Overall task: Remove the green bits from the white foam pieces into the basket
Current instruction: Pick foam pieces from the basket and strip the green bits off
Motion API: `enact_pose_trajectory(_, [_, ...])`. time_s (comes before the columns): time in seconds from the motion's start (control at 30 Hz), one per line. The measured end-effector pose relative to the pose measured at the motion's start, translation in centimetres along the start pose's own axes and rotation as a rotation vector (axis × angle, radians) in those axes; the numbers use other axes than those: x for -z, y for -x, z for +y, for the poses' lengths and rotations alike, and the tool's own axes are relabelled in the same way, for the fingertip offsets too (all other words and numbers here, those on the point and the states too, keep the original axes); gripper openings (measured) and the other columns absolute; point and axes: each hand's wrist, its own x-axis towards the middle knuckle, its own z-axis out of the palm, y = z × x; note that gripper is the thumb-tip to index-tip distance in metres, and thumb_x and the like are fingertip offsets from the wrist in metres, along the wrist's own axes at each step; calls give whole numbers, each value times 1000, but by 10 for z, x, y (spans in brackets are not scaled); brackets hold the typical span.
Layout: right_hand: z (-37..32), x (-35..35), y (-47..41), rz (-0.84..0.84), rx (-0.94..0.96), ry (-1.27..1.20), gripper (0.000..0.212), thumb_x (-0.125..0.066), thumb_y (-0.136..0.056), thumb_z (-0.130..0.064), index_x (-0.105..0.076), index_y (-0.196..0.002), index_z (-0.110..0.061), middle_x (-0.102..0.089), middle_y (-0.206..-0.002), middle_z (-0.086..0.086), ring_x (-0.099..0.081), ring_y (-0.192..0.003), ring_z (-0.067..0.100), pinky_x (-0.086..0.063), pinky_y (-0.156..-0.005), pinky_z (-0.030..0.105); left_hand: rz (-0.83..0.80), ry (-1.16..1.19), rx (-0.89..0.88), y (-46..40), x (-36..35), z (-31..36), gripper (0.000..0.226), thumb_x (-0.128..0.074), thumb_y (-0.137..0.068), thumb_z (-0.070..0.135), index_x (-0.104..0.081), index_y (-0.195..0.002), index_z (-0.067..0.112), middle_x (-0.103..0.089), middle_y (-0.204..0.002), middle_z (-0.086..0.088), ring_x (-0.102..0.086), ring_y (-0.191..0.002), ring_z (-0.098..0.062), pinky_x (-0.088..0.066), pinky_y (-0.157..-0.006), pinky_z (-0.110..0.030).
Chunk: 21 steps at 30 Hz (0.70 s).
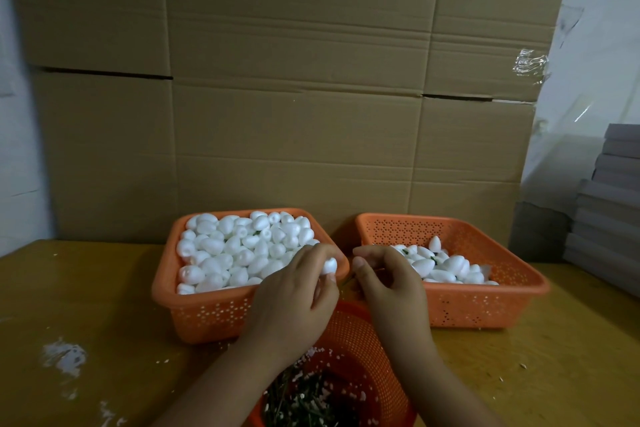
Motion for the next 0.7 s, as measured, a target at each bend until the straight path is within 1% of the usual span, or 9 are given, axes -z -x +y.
enact_pose_trajectory(0.1, [-1, 1, 1, 19, 19, -4, 15, -62, -92, -7, -68, -91, -21, -68, -77, -6, -64, -66, 3, -47, -59, 11, -30, 0, -9, 1, 0, 0, 12, -40, -90, 48, -43, -100, 42, -57, -76, 18, -58, -69, -4, -43, -52, -19])
enact_pose_trajectory(0.17, [0, 2, 2, 41, 23, -13, 15, -63, -91, -8, -68, -91, -21, -69, -78, -7, -64, -68, 2, -47, -60, 10, -42, 18, -5, 1, -1, 0, 15, -43, -88, 53, -45, -98, 42, -58, -79, 20, -59, -70, -1, -44, -54, -18])
enact_pose_trajectory(0.23, [0, 3, 1, 52, 11, -27, 15, -63, -91, -8, -69, -90, -22, -69, -80, -6, -64, -71, 3, -47, -61, 11, -37, 31, 3, 0, -1, -1, 18, -44, -86, 55, -48, -98, 42, -59, -83, 20, -61, -73, -1, -48, -57, -22])
enact_pose_trajectory(0.3, [0, 2, 1, 47, 8, -29, 15, -64, -91, -8, -69, -90, -22, -69, -80, -5, -65, -72, 4, -48, -62, 12, -32, 38, 4, 0, -2, -1, 19, -44, -85, 54, -50, -98, 42, -60, -83, 20, -61, -73, -2, -51, -59, -26])
enact_pose_trajectory(0.43, [-3, 1, 2, 17, 41, -22, 15, -65, -90, -8, -68, -87, -23, -68, -79, -10, -64, -70, 1, -47, -62, 10, -12, 21, -1, 0, -4, -3, 20, -43, -84, 51, -51, -98, 40, -59, -86, 20, -61, -74, -4, -50, -59, -27])
enact_pose_trajectory(0.5, [-3, 1, 2, 0, 33, -33, 15, -67, -89, -9, -69, -87, -24, -69, -78, -8, -65, -71, 3, -48, -63, 12, -7, 34, 12, 0, -5, -4, 21, -43, -84, 52, -51, -99, 40, -60, -84, 19, -61, -72, -4, -50, -59, -28])
enact_pose_trajectory(0.63, [-3, 0, 1, -71, -49, -66, 13, -67, -89, -7, -71, -95, -17, -72, -80, -1, -69, -75, 12, -54, -67, 19, 2, 35, 14, 0, -7, -6, 21, -41, -83, 50, -49, -100, 40, -59, -94, 21, -62, -75, -4, -48, -58, -26])
enact_pose_trajectory(0.7, [-2, 0, 0, -103, -83, -81, 13, -66, -89, -7, -72, -96, -16, -72, -82, 2, -70, -78, 14, -55, -70, 21, -1, 32, 20, 0, -7, -6, 21, -41, -84, 51, -49, -100, 41, -59, -93, 21, -61, -75, -3, -48, -58, -24])
